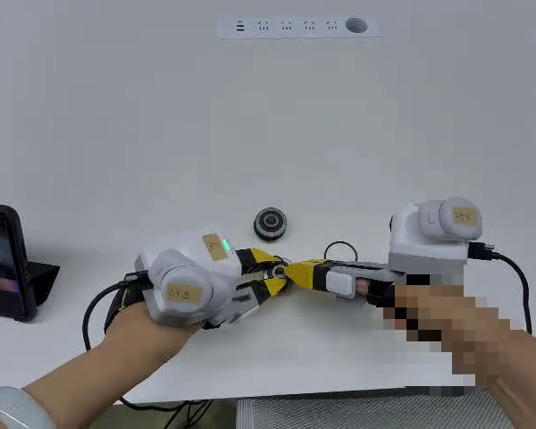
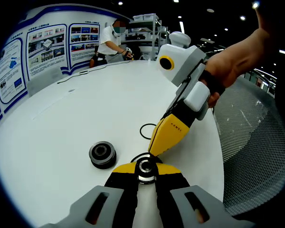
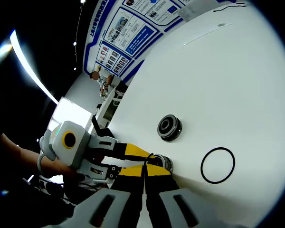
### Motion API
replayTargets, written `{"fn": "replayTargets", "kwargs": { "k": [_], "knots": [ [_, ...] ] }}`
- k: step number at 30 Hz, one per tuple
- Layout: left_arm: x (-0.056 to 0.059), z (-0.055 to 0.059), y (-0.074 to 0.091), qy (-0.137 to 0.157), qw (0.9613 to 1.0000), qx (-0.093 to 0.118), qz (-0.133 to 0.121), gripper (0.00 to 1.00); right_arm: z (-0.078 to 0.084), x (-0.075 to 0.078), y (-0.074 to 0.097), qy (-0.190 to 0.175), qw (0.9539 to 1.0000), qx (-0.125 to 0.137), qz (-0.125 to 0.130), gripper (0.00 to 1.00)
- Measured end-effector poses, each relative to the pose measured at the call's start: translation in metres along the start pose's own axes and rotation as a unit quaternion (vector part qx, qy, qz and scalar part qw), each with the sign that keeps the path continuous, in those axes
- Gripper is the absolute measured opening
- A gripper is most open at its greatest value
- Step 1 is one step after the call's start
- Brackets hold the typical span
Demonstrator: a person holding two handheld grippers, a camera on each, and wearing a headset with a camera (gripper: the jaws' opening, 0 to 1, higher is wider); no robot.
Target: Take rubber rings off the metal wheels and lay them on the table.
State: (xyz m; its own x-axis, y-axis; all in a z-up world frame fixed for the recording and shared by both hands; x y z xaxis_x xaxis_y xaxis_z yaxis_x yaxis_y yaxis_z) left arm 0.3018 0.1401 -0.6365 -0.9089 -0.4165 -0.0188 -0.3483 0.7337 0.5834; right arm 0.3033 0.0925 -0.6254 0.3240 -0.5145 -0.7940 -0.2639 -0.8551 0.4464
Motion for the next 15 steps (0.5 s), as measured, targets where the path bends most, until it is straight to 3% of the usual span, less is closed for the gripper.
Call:
{"fn": "replayTargets", "kwargs": {
  "k": [15],
  "knots": [
    [0.000,-0.001,0.001,-0.013,0.9999,0.002,0.002,0.14,0.003,0.013,0.002,-0.009,0.9995,0.002,0.031,0.02]
  ]
}}
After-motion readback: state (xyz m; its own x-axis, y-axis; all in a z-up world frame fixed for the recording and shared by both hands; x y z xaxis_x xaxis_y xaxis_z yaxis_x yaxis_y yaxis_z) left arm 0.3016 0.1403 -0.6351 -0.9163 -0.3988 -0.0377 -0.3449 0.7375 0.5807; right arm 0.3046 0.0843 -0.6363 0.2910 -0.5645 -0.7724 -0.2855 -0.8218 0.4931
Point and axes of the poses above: the centre of the closed fingertips' face, and the gripper's own axes: y roughly backward along the fingers, x roughly to its right, z roughly out of its underside, the point moved 3 cm from there along y, roughly backward along the fingers, and after that the axes turned 5 degrees about -y, right-handed, at the moved point
